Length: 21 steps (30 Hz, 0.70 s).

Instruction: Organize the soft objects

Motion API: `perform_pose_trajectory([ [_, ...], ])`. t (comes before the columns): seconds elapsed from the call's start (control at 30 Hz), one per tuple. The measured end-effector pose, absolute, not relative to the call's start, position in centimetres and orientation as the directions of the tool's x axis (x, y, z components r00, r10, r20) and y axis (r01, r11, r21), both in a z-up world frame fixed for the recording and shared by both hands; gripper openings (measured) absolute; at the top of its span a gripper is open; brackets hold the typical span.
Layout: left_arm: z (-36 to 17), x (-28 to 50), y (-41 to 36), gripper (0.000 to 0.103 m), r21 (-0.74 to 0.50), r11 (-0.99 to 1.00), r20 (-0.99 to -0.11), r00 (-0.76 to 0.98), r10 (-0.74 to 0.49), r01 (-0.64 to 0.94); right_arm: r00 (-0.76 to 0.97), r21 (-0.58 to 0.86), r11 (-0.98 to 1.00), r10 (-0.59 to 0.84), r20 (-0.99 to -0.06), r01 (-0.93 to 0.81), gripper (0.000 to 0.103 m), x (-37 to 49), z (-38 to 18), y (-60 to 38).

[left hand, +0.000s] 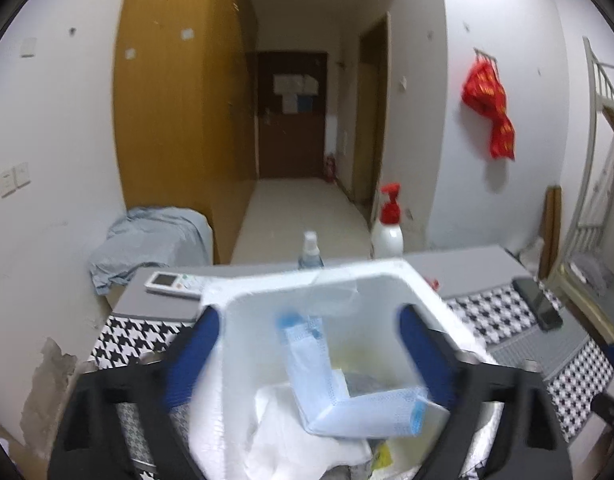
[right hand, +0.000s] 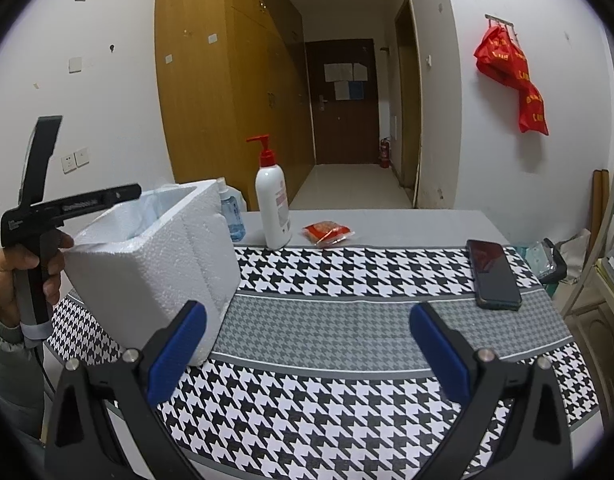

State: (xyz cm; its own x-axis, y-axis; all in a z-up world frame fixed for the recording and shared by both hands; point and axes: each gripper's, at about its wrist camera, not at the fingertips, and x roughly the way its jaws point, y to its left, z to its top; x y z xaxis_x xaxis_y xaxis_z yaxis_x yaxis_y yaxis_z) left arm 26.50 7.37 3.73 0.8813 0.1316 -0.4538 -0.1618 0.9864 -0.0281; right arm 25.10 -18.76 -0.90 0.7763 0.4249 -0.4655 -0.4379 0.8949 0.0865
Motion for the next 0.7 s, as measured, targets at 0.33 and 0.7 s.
perform_pose_trajectory([
  [0.33,4.6,24.8,5.5,0.102,-0.013,0.995,-0.418,0.905,0.084,-0.099,0.785,0.09,0.898,0.421,-0.454,-0.43,0.103,25.0,-0.4,-19.2],
  [0.7,5.5,21.4,4.5,0.102,0.007,0.995,-0.362,0.927,0.095,-0.099,0.791,0.101,0.891,0.44,-0.425,-0.442,0.103,24.4,0.7,-19.1],
])
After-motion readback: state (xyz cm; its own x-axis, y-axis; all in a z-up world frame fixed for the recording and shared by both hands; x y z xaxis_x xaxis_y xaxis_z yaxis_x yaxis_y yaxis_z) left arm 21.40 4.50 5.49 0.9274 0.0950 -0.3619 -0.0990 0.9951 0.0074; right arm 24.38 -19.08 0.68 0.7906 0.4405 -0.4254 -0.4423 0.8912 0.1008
